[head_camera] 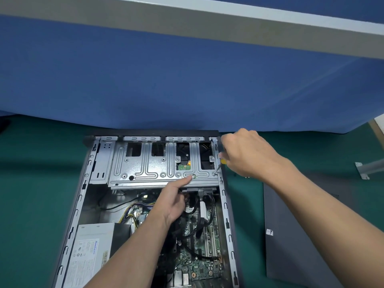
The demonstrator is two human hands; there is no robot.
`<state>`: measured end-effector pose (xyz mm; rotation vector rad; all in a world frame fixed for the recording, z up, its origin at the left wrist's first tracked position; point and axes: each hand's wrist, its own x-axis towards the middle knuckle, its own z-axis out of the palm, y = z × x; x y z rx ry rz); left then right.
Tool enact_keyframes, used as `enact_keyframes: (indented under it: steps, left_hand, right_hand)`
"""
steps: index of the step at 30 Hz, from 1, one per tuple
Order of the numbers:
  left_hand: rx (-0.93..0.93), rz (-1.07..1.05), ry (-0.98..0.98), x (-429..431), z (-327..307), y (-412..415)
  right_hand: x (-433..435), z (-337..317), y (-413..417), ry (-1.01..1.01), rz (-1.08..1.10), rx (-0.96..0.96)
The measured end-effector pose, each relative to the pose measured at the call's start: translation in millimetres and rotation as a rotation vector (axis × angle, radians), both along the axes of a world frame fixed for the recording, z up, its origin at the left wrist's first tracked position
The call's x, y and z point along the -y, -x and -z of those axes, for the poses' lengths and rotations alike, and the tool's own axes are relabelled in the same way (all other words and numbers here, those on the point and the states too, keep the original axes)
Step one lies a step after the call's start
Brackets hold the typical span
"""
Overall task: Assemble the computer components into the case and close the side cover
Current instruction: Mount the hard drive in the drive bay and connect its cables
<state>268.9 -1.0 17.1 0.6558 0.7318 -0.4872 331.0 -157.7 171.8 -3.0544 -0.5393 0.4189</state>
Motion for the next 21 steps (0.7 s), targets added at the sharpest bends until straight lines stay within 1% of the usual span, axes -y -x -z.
enact_keyframes:
  steps: [2, 4, 5, 8, 9, 11, 13, 14, 16, 18, 19, 21]
  left_hand:
    - [-0.002, -0.006, 0.0, -0.3, 1.0, -0.7]
    - [0.0, -0.008, -0.025, -0.7, 1.5, -0.7]
    - [0.005, -0.007, -0.025, -0.5, 1.6, -0.8]
    - [0.014, -0.004, -0.021, -0.5, 1.3, 0.2]
    - [0.014, 0.007, -0.03, -0.5, 1.1, 0.5]
    - [0.012, 0.012, -0.024, -0.2, 0.4, 0.1]
    - [0.011, -0.002, -0.006, -0.3, -1.6, 0.1]
    - [0.011, 0.0, -0.011, -0.3, -1.8, 0.2]
    - [0.01, 0.0, -0.023, -0.4, -1.6, 0.0]
    - [0.01, -0.01, -0.029, -0.3, -1.4, 0.1]
    - [0.01, -0.015, -0.028, -0.6, -0.9, 0.2]
    - [0.009, -0.012, -0.033, -0.8, -0.3, 0.1]
  right_hand:
    - [-3.0, 3.5, 1.3, -0.011, 0.045, 0.056]
    - [-3.5, 8.2, 2.6, 0.013, 0.06, 0.072]
    - [-2.5, 9.0, 1.8, 0.036, 0.051, 0.047]
    - [0.2, 3.2, -2.3, 0.06, 0.013, -0.108]
    - [0.2, 1.9, -2.9, 0.054, -0.003, -0.121]
    - [-1.6, 1.6, -1.2, 0.039, -0.001, -0.049]
    - [-4.8, 4.0, 1.5, 0.018, 0.052, 0.033]
    - [-5.6, 5.9, 2.4, 0.002, 0.082, 0.044]
    - [-3.7, 6.5, 1.8, -0.002, 0.115, -0.024]
    - [-0.6, 3.7, -1.0, 0.003, 0.078, -0.113]
    - [-0.2, 2.2, -2.0, -0.003, 0.053, -0.128]
    - [-1.6, 2.2, -0.3, -0.02, 0.025, -0.07]
